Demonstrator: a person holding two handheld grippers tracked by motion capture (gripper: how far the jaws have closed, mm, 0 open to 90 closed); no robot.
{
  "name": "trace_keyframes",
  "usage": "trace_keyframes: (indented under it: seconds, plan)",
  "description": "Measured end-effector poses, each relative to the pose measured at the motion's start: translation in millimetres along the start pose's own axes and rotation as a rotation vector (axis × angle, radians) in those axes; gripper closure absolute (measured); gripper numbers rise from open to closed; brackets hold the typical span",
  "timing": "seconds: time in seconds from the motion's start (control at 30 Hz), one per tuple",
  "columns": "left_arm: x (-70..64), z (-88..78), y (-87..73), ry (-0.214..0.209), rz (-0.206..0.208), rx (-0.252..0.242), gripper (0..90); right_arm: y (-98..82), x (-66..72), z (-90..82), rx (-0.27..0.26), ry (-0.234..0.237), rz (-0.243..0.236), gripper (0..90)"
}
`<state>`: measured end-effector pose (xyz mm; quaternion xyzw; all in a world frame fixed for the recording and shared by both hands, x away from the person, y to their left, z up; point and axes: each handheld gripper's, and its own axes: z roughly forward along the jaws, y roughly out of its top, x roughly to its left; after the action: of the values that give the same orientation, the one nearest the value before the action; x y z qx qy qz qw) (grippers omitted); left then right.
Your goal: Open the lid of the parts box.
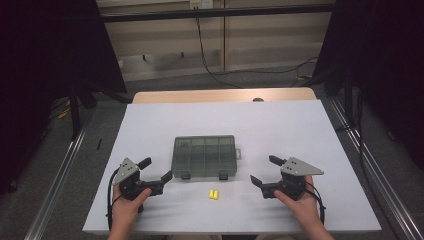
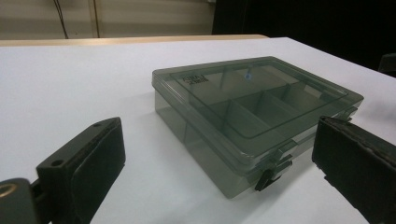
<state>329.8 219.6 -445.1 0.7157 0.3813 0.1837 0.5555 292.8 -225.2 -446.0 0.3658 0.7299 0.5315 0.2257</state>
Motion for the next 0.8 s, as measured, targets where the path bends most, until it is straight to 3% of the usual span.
trace_keyframes:
  seconds: [0.57,0.8]
  plan:
    - [0.4,1.3,0.1,-0.007,-0.003,0.009,3.7,5.4,1.8,12.6,-0.001,0.026,0.007,5.9]
    - [1.4,2.3,0.2,-0.006,-0.003,0.031,5.7,6.9,5.0,21.1,0.025,0.038,-0.011,7.6]
